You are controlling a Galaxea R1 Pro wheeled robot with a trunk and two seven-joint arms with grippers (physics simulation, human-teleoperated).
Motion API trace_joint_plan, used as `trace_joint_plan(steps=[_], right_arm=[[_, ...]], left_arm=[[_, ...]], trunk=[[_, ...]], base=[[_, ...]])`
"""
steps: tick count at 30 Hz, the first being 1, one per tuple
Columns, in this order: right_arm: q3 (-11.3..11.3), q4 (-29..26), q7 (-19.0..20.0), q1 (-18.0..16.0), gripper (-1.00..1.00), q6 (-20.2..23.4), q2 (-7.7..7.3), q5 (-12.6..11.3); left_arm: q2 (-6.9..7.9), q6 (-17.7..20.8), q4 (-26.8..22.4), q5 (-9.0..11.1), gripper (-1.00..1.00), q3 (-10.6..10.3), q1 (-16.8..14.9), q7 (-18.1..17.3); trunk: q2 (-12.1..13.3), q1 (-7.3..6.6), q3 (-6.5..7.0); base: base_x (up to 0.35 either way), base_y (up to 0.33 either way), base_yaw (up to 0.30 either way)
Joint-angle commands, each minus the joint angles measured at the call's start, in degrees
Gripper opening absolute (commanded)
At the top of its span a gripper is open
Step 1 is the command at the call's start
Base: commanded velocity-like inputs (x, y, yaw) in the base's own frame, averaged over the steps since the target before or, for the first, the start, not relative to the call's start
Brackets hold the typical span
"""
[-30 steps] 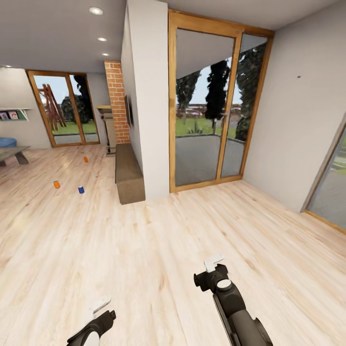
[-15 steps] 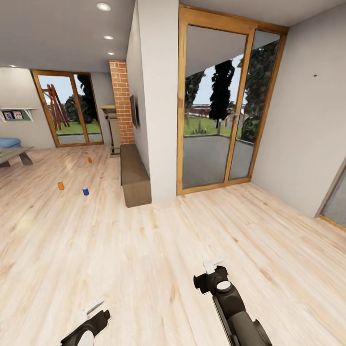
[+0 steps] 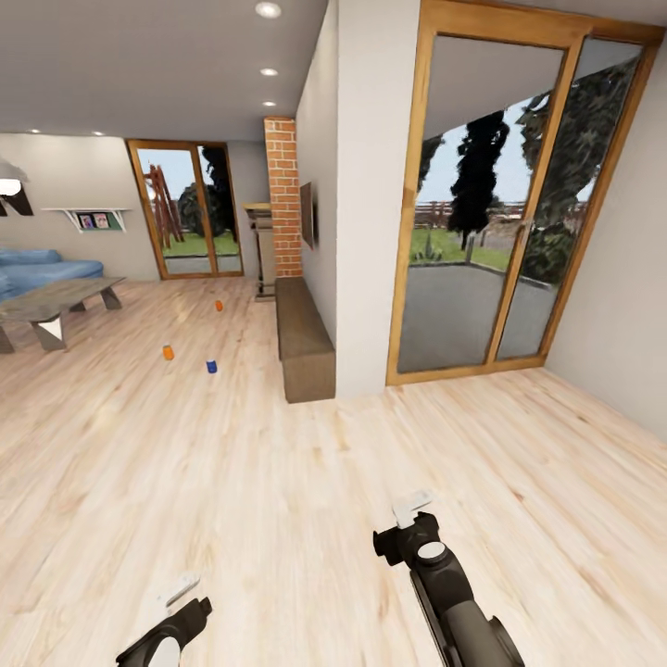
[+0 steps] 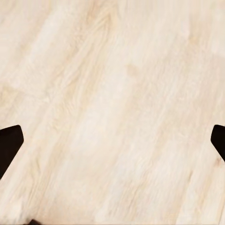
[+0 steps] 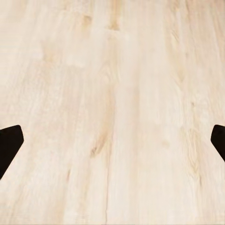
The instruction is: Put the three can of soda from the living room inside the tash can in the kitchen.
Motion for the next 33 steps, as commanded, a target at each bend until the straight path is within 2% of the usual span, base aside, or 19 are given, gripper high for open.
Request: trace_joint_plan(steps=[1,9,14,17,18,22,27,33], right_arm=[[0.0,0.0,0.0,0.0,1.00,0.0,0.00,0.0],[0.0,0.0,0.0,0.1,1.00,0.0,0.00,0.1],[0.1,0.0,0.0,0.3,1.00,0.1,0.03,0.2],[0.7,0.0,-0.1,0.5,1.00,-0.2,0.01,0.2],[1.9,-0.1,-0.1,0.7,1.00,-0.1,-0.01,0.2],[3.3,-0.1,0.1,0.8,1.00,0.1,-0.02,-0.1],[3.9,-0.2,0.1,0.8,1.00,0.2,0.00,-0.3],[4.1,0.0,0.1,0.8,1.00,0.2,0.00,0.0]], left_arm=[[0.00,0.0,0.0,0.0,1.00,0.0,0.0,0.0],[0.00,0.0,0.1,-0.2,1.00,0.0,0.0,0.2],[-0.26,-0.1,0.0,-0.6,1.00,-0.2,0.1,0.6],[-0.34,-0.1,-0.1,-0.6,1.00,-0.3,0.1,0.6],[-0.22,0.0,0.0,-0.6,1.00,-0.3,0.1,0.4],[-0.09,0.0,0.0,-0.3,1.00,-0.2,0.1,0.2],[-0.02,0.0,0.1,-0.2,1.00,-0.1,0.1,0.1],[0.00,0.0,0.1,-0.1,1.00,-0.1,0.1,0.1]], trunk=[[0.0,0.00,0.00],[0.0,0.00,0.00],[0.0,0.00,0.00],[0.0,0.00,0.00],[0.0,0.00,0.00],[0.0,0.00,0.00],[0.0,0.00,0.01],[0.0,0.00,0.02]], base=[[0.301,0.173,0.298],[0.331,0.054,0.292],[0.342,0.005,0.082],[0.343,0.001,0.021],[0.344,0.000,0.009],[0.343,0.026,0.005],[0.337,0.125,0.104],[0.331,0.182,0.255]])
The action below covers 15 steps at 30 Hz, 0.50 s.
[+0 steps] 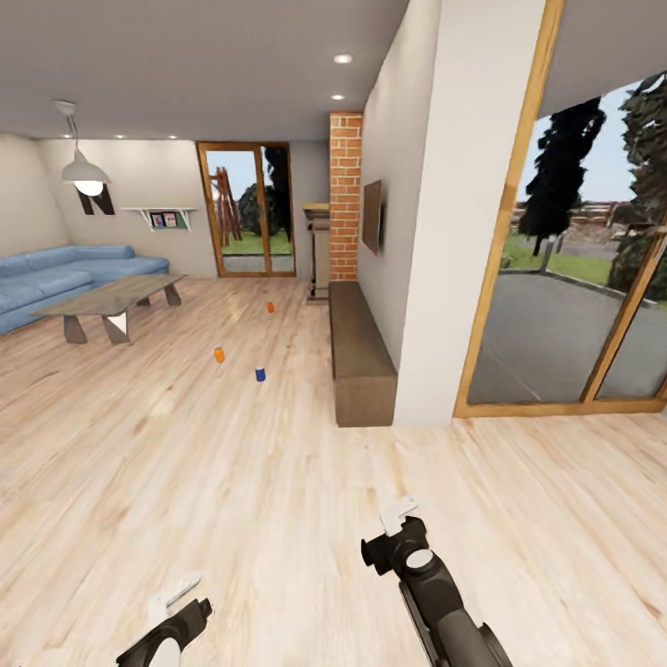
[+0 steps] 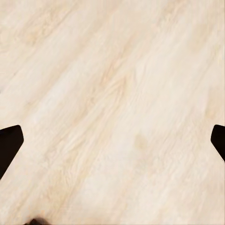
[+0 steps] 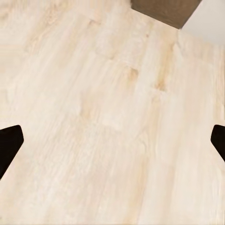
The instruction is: Put the three can of soda from the living room inside the tash can in the kitchen.
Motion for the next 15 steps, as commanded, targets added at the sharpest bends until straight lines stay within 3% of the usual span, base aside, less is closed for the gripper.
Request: trace_joint_plan(steps=[1,15], right_arm=[[0.0,0.0,0.0,0.0,1.00,0.0,-0.02,0.0],[0.1,0.4,0.1,0.0,1.00,-0.3,-0.09,0.2]], left_arm=[[0.00,0.0,0.0,0.0,1.00,0.0,0.0,0.0],[0.00,0.0,0.0,-0.1,1.00,0.0,0.0,0.0]], trunk=[[0.0,0.00,0.00],[0.0,0.00,0.00]], base=[[0.329,0.191,0.283],[0.330,0.154,0.295]])
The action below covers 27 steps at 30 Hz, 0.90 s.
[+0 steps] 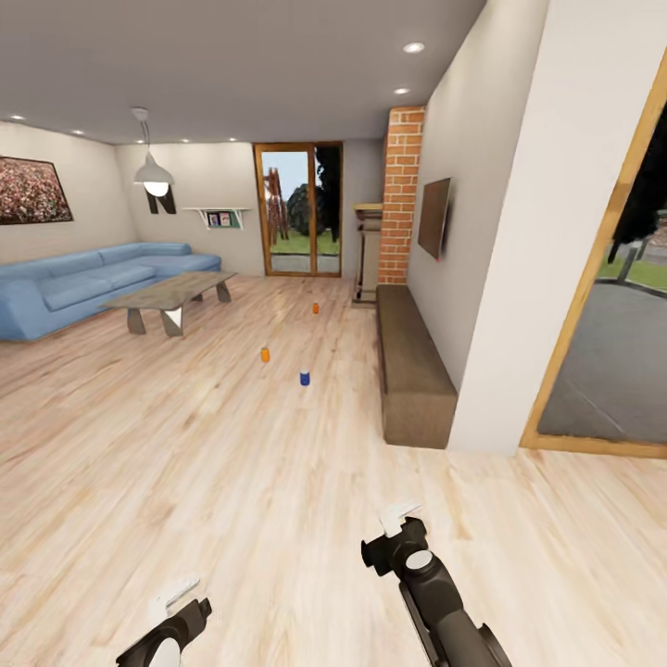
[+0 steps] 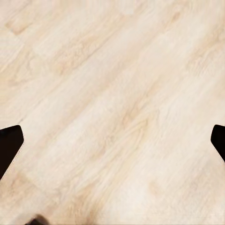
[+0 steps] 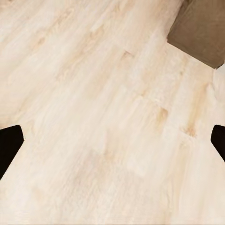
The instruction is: Put the three can of soda from the living room inside the tash can in the kitchen.
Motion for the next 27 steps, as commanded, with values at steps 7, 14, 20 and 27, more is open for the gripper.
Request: trace_joint_plan(steps=[7,14,20,27], right_arm=[[0.0,0.1,0.0,0.0,1.00,-0.2,-0.13,0.0],[0.0,0.1,0.1,0.0,1.00,-0.2,-0.40,-0.1],[0.0,0.2,0.1,0.0,1.00,-0.3,-0.43,-0.1],[0.0,0.3,0.1,0.0,1.00,-0.3,-0.62,-0.1]], left_arm=[[0.00,0.0,0.0,-0.1,1.00,-0.1,0.0,0.1],[0.00,0.0,0.0,-0.1,1.00,-0.2,0.0,0.1],[0.00,0.0,0.0,-0.2,1.00,-0.3,0.0,0.1],[0.00,0.0,0.0,-0.2,1.00,-0.3,0.0,0.1]], trunk=[[0.0,0.00,0.00],[0.0,0.00,0.00],[0.0,0.00,0.00],[0.0,0.00,0.00]], base=[[0.340,0.023,0.293],[0.343,0.002,0.088],[0.343,0.000,0.011],[0.343,0.000,0.027]])
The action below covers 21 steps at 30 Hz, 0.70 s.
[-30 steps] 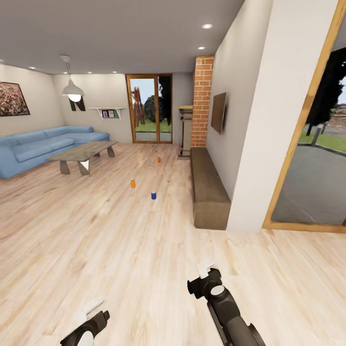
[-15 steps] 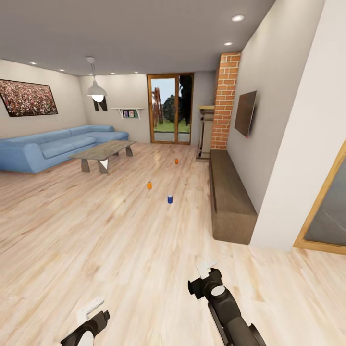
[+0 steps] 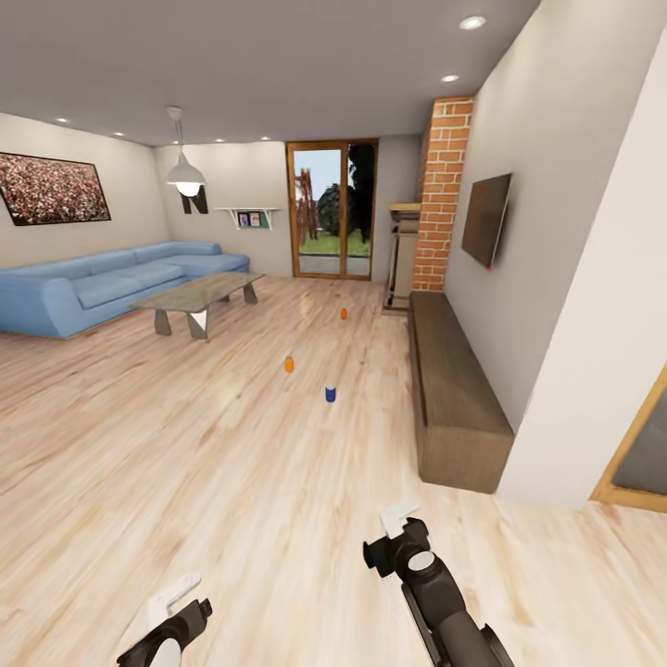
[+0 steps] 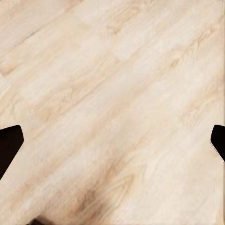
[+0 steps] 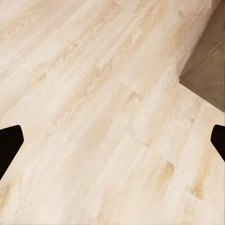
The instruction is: Put the three can of soda from the living room inside the tash can in the kitchen.
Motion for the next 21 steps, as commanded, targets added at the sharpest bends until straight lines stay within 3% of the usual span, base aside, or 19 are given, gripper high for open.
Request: trace_joint_plan(steps=[1,8,21], right_arm=[[0.0,0.0,0.0,0.0,1.00,0.0,-0.01,0.0],[0.1,0.0,-0.1,0.0,1.00,0.1,0.00,-0.1],[0.2,0.0,0.0,-0.1,1.00,0.1,-0.01,-0.2]], left_arm=[[0.00,0.0,0.0,0.0,1.00,0.0,0.0,0.0],[0.00,0.0,0.0,0.0,1.00,0.0,0.0,0.0],[0.00,0.0,0.1,0.0,1.00,0.0,0.0,0.1]], trunk=[[0.0,0.00,0.00],[0.0,0.00,0.00],[0.0,0.00,0.00]], base=[[0.344,0.000,0.023],[0.344,0.000,0.093],[0.344,0.000,0.270]])
